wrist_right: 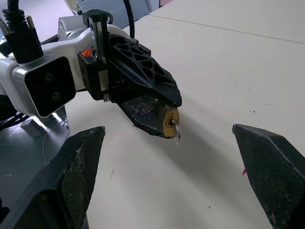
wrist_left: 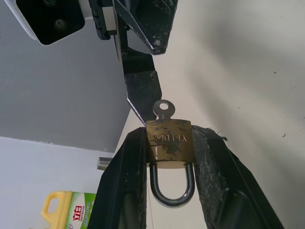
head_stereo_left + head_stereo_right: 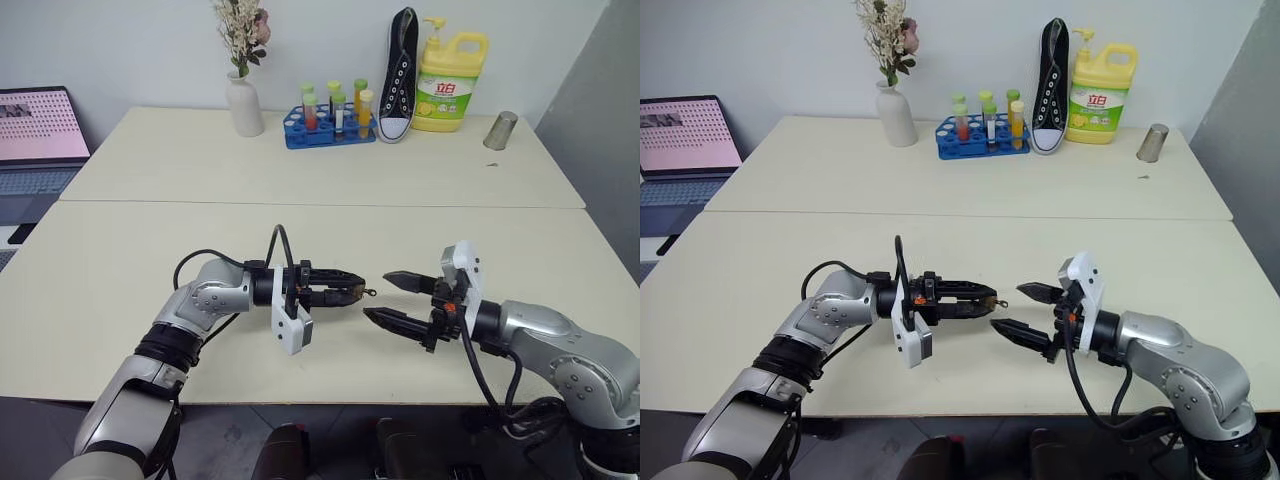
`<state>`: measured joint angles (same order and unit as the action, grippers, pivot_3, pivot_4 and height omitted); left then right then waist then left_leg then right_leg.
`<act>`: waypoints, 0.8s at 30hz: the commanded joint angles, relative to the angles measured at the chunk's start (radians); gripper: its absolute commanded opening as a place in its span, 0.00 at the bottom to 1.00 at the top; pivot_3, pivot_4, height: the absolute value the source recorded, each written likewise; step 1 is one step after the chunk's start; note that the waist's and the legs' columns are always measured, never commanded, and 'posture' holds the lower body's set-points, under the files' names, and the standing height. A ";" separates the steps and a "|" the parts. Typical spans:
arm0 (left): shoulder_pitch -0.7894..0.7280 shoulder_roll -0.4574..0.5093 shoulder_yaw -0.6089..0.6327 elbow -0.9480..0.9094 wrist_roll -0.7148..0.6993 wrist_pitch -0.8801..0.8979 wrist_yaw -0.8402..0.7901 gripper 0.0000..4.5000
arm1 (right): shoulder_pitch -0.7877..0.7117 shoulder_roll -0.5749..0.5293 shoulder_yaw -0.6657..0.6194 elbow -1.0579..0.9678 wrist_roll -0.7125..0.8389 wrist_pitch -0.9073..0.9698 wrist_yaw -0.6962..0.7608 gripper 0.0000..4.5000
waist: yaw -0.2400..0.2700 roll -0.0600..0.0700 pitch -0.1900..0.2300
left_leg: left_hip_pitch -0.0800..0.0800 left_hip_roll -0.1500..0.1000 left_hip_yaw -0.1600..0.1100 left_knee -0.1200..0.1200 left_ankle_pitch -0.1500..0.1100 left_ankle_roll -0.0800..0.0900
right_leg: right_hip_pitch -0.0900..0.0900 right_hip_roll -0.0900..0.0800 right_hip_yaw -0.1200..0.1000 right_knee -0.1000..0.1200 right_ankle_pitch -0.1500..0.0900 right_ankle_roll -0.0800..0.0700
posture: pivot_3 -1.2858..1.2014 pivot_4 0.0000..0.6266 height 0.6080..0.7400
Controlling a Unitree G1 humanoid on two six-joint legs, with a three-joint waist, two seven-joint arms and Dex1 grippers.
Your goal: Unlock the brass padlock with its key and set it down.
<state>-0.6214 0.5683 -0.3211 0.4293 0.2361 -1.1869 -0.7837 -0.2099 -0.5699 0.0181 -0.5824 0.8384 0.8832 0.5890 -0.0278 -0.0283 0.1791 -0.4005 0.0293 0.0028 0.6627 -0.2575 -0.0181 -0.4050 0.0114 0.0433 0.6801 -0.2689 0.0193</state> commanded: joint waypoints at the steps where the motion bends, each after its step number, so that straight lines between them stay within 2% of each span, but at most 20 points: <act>1: -0.005 0.014 -0.007 -0.038 -0.005 -0.007 0.033 0.22 | -0.019 0.004 -0.009 -0.003 0.023 -0.001 0.014 0.91 | 0.000 0.000 0.000 | 0.000 0.000 0.000 0.000 0.000 0.000 | 0.000 0.000 0.000 0.000 0.000 0.000 | 0.52 0.24 1.00; 3: -0.005 0.016 -0.011 -0.040 -0.002 -0.006 0.040 0.22 | -0.021 0.004 -0.009 0.000 0.026 0.000 0.014 0.79 | 0.000 0.000 0.000 | 0.000 0.000 0.000 0.000 0.000 0.000 | 0.000 0.000 0.000 0.000 0.000 0.000 | 0.52 0.24 1.00; 13: 0.006 0.025 -0.024 -0.069 0.008 0.021 0.066 0.22 | -0.047 0.007 -0.022 0.020 0.071 0.027 0.027 0.00 | 0.000 0.000 0.000 | 0.000 0.000 0.000 0.000 0.000 0.000 | 0.000 0.000 0.000 0.000 0.000 0.000 | 0.52 0.24 1.00; 24: 0.005 0.027 -0.026 -0.067 0.021 0.029 0.092 0.22 | -0.075 -0.020 -0.041 0.030 0.126 0.073 0.058 0.00 | 0.000 0.000 0.000 | 0.000 0.000 0.000 0.000 0.000 0.000 | 0.000 0.000 0.000 0.000 0.000 0.000 | 0.52 0.24 1.00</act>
<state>-0.6110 0.5869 -0.3504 0.3827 0.2565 -1.1676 -0.7095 -0.2642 -0.5774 -0.0083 -0.5245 0.9241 0.9509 0.6104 -0.0277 -0.0283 0.1791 -0.4005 0.0295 0.0029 0.6627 -0.2575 -0.0181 -0.4050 0.0114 0.0433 0.6802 -0.2689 0.0192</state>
